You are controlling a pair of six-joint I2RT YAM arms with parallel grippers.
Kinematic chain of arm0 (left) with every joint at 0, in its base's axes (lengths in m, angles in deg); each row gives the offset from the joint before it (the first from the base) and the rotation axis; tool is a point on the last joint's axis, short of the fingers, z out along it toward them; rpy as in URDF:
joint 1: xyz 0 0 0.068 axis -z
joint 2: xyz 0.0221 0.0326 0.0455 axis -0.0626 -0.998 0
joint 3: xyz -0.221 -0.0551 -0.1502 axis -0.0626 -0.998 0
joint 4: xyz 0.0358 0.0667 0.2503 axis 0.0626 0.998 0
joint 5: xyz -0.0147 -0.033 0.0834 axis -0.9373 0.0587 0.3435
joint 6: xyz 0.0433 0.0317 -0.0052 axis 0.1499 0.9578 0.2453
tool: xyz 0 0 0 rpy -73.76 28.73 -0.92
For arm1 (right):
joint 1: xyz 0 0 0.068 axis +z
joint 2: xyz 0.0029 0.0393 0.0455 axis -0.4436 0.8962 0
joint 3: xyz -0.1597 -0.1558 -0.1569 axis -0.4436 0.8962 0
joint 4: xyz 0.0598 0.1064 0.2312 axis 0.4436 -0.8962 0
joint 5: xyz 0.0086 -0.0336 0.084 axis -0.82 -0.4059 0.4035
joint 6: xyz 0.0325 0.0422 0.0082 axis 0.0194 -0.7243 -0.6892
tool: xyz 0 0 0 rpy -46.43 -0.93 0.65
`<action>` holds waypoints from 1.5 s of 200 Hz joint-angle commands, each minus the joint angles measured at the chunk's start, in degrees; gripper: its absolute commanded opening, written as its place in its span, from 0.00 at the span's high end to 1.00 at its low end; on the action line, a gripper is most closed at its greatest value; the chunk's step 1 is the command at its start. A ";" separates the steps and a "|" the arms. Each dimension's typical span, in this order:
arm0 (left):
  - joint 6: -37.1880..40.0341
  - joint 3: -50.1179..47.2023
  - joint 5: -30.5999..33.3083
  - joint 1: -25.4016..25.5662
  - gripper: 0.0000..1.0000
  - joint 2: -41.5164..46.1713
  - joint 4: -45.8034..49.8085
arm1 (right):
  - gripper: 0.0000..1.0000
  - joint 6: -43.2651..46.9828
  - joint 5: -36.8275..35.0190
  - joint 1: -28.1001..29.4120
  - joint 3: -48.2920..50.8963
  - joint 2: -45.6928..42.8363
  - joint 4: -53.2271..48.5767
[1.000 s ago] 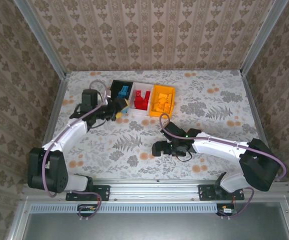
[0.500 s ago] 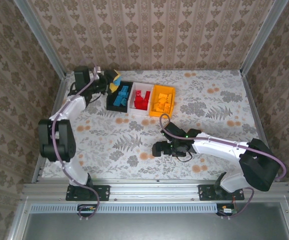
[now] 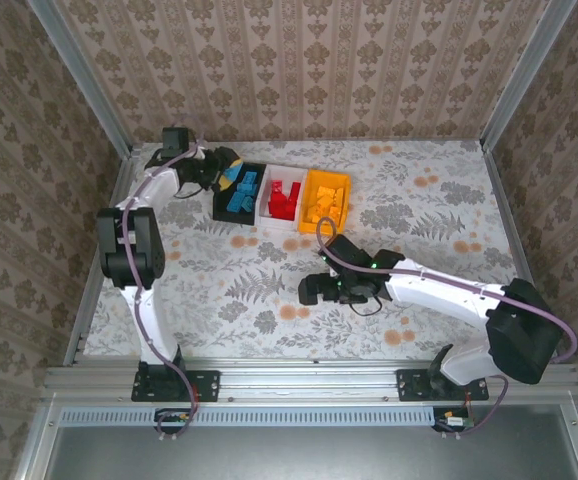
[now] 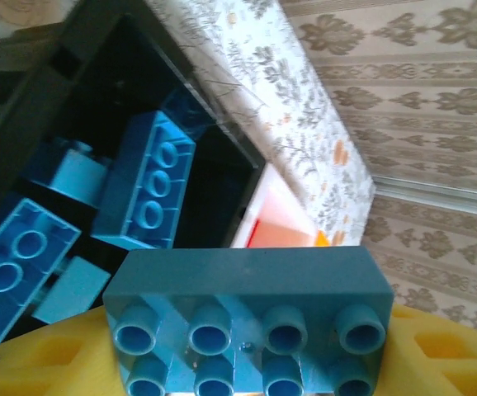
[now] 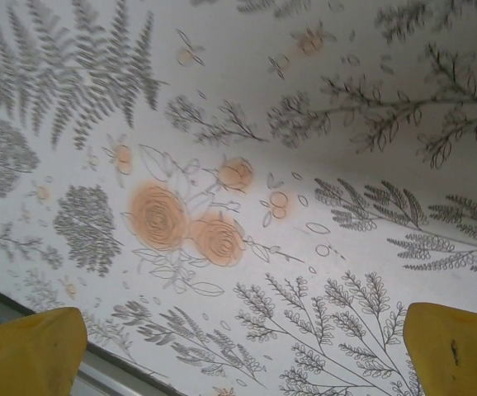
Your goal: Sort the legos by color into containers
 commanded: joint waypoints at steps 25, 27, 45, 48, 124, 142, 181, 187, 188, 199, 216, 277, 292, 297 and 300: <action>8.17 5.86 3.47 0.58 0.41 -2.58 9.78 | 0.00 5.43 -1.09 -3.99 -5.46 -4.50 -4.58; 8.20 5.96 3.49 0.56 0.41 -2.72 9.86 | 0.00 5.52 -0.96 -4.18 -5.50 -4.57 -4.58; 8.64 6.65 3.48 0.77 0.40 -3.57 10.40 | 0.00 6.33 -0.15 -5.63 -5.96 -4.83 -5.08; 8.66 6.86 3.47 0.78 0.40 -3.70 10.53 | 0.00 6.45 -0.10 -5.86 -5.98 -4.88 -5.23; 7.52 7.89 4.52 0.89 0.00 -3.66 10.06 | 0.00 7.73 0.40 -9.64 -5.12 -7.24 -6.67; 8.14 7.74 4.52 1.13 0.00 -1.93 10.56 | 0.00 7.74 0.79 -10.22 -4.85 -7.52 -6.60; 13.11 5.93 4.96 0.72 0.00 7.25 14.27 | 0.00 8.46 0.83 -11.27 -5.37 -8.80 -7.46; 14.29 5.01 5.33 0.28 0.00 9.65 14.96 | 0.00 8.69 0.88 -11.59 -5.43 -9.13 -7.68; 14.59 4.83 5.41 0.27 0.00 10.15 15.02 | 0.00 8.70 0.85 -11.62 -5.43 -9.15 -7.67; 16.90 2.85 5.85 -0.96 0.00 14.72 16.43 | 0.00 9.00 0.98 -12.41 -5.56 -9.71 -8.01; 20.98 -0.26 4.39 -4.10 0.00 22.03 18.75 | 0.00 9.53 1.47 -13.70 -5.82 -10.54 -8.32; 31.66 -9.88 3.46 -14.82 0.00 43.00 29.48 | 0.00 13.12 2.75 -19.39 -11.06 -12.34 -11.63; 32.07 -12.37 6.87 -14.87 0.00 46.72 29.02 | 0.00 14.28 2.94 -21.26 -12.64 -12.90 -12.70; 32.24 -13.06 7.37 -14.97 0.00 47.70 28.96 | 0.00 14.69 3.07 -21.99 -13.27 -12.99 -13.04; 32.38 -13.44 7.56 -15.01 0.00 48.22 28.96 | 0.00 14.93 3.22 -22.48 -13.70 -13.03 -13.30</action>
